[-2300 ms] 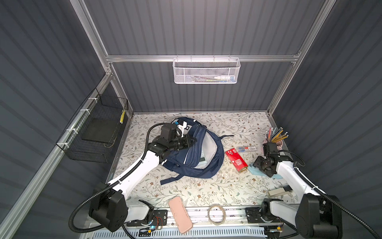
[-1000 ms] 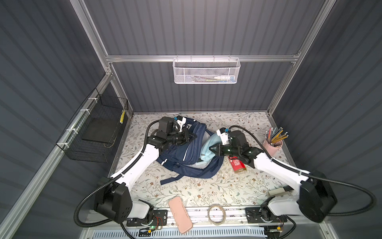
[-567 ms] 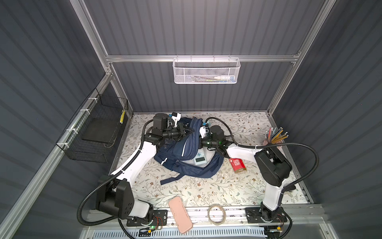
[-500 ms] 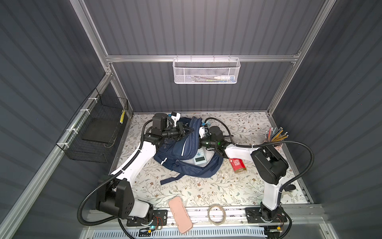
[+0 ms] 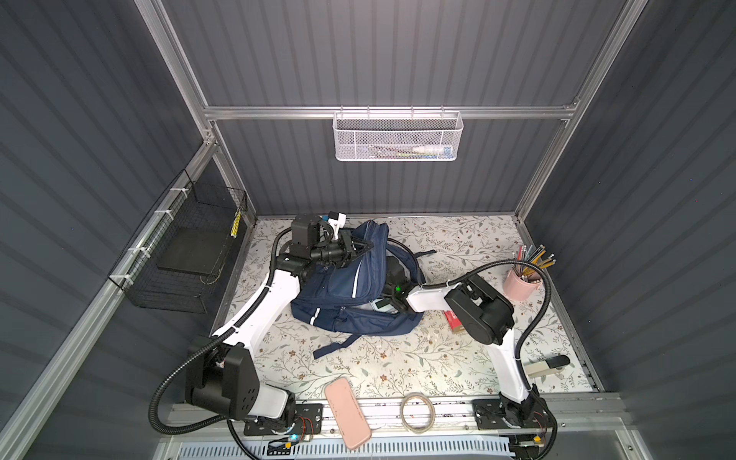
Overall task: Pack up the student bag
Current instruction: 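Open the right gripper to drop the pencil case and withdraw from the backpack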
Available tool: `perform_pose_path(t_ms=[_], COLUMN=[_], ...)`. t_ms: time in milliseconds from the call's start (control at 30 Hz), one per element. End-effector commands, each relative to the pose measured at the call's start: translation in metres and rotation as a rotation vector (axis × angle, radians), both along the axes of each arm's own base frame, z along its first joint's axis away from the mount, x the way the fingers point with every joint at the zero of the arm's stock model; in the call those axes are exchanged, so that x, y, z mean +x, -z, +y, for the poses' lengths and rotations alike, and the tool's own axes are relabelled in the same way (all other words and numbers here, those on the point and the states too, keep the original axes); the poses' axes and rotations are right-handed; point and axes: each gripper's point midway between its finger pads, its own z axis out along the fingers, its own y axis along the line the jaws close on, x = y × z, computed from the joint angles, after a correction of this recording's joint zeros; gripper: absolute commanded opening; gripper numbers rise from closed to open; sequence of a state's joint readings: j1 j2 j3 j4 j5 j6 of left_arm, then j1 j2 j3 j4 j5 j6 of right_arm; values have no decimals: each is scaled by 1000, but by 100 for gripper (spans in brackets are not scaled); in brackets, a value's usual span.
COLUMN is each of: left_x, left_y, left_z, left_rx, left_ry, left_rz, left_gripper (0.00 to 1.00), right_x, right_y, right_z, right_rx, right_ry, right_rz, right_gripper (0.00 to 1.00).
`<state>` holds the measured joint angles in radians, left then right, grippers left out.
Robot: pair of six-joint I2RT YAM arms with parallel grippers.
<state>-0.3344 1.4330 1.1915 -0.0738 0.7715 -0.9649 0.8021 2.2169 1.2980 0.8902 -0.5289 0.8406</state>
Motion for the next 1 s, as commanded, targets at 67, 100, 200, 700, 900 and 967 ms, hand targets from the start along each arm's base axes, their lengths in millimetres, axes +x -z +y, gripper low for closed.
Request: perform_pose_path(t_ms=[67,100,200,700,900,967], left_x=[-26,-26,-25,-31,-37,-38], left_y=[-41,-35,-19,15,31,34], left_z=[-11,-10,-6,4,15,14], left_rx=[-82,-74,-51,39,132,133], left_ry=[127,121,98,54,25,36], left_rz=[-123,-115,-98,-76,-93,-91], left_gripper=[0,0,0,0,0,0], right_x=[13,11,2,-41,-80,-93], right_y=[-1,0,-5,11,5,3], right_z=[-2,-5,-20,-135,-233,-256], right_rx=[-45,-76,-153,-455,-704,-732], right_ry=[80,73,84,261,517,560], right_rz=[41,48,46,103,178,200], right_gripper=[6,14,43,70,83,85])
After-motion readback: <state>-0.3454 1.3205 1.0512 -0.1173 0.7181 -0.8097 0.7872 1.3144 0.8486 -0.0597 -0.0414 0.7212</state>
